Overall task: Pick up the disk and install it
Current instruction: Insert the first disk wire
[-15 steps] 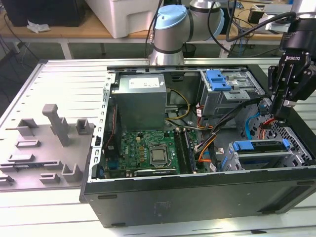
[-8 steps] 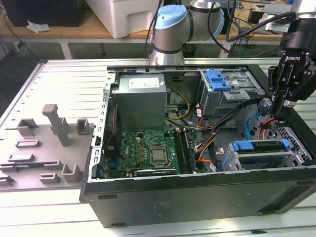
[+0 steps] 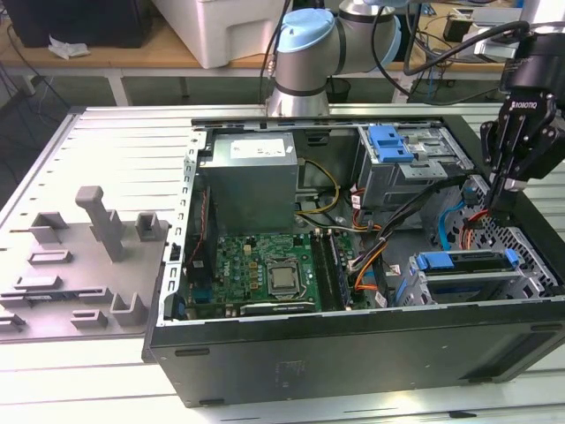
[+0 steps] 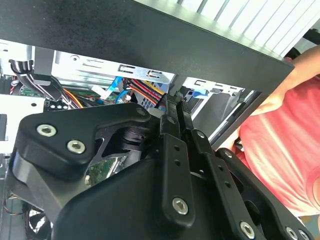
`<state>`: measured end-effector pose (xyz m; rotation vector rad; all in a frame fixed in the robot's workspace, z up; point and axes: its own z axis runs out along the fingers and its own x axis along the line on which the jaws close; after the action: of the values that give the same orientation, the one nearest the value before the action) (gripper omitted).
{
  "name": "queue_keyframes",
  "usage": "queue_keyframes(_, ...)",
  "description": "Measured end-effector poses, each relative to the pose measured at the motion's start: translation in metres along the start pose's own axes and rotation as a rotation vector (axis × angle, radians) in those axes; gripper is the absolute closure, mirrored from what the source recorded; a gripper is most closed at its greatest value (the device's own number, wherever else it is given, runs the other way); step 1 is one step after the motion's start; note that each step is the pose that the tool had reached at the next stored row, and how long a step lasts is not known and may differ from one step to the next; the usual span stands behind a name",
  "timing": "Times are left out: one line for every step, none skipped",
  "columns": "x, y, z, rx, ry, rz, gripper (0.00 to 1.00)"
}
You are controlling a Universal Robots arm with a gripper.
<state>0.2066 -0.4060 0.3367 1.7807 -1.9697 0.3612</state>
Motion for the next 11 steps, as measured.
queue_keyframes(0.0, 0.0, 0.0, 0.0, -0.0001, 0.0, 0.83)
queue_keyframes(0.0, 0.0, 0.0, 0.0, 0.0, 0.0, 0.83)
queue_keyframes(-0.0001, 0.0, 0.0, 0.0, -0.0001, 0.0, 0.83)
queue_keyframes(-0.0001, 0.0, 0.0001, 0.0, -0.0002, 0.0, 0.83)
queue_keyframes(-0.0001, 0.0001, 0.0001, 0.0001, -0.0001, 0.0, 0.83)
queue_keyframes(-0.0001, 0.0004, 0.0002, 0.0, -0.0001, 0.0, 0.83)
queue_keyframes(0.0, 0.001, 0.0002, 0.0, -0.0001, 0.0, 0.83)
queue_keyframes(0.0003, 0.0018, -0.0001, 0.0, 0.0002, 0.0, 0.83)
queue_keyframes(0.0008, 0.0025, -0.0008, 0.0001, -0.0001, 0.0, 0.83)
queue_keyframes(0.0013, 0.0031, -0.0015, 0.0002, -0.0001, 0.0, 0.83)
queue_keyframes(0.0027, 0.0048, -0.0035, 0.0007, -0.0001, 0.0, 0.83)
